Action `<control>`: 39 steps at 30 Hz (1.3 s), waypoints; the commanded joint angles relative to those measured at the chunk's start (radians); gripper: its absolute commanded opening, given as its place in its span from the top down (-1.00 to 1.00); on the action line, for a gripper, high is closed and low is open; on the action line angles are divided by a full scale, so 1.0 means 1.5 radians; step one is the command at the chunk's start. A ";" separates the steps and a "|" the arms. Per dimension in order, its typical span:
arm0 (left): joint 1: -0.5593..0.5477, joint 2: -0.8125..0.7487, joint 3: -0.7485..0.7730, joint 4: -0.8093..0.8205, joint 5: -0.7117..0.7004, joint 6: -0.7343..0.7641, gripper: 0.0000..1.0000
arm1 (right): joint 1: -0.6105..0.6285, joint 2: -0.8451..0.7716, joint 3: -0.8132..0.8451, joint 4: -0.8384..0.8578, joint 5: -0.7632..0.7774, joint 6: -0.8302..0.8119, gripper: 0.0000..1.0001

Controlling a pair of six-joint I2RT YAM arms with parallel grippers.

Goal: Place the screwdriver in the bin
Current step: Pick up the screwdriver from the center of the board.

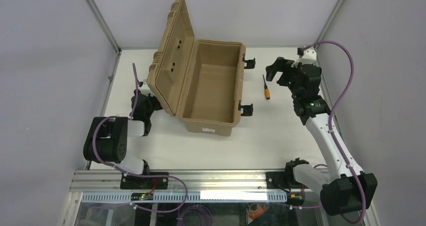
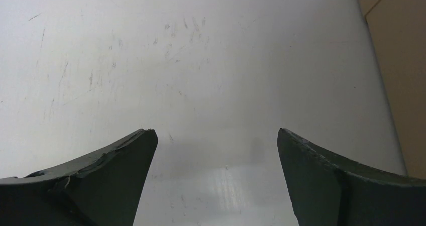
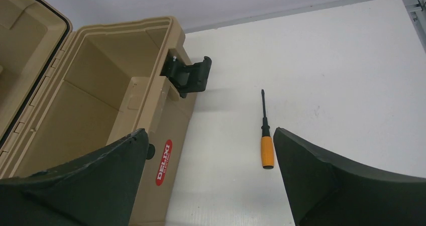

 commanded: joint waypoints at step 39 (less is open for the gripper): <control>0.004 -0.020 -0.003 0.026 0.015 -0.007 -0.98 | -0.003 0.232 0.495 -0.401 0.052 -0.077 -0.99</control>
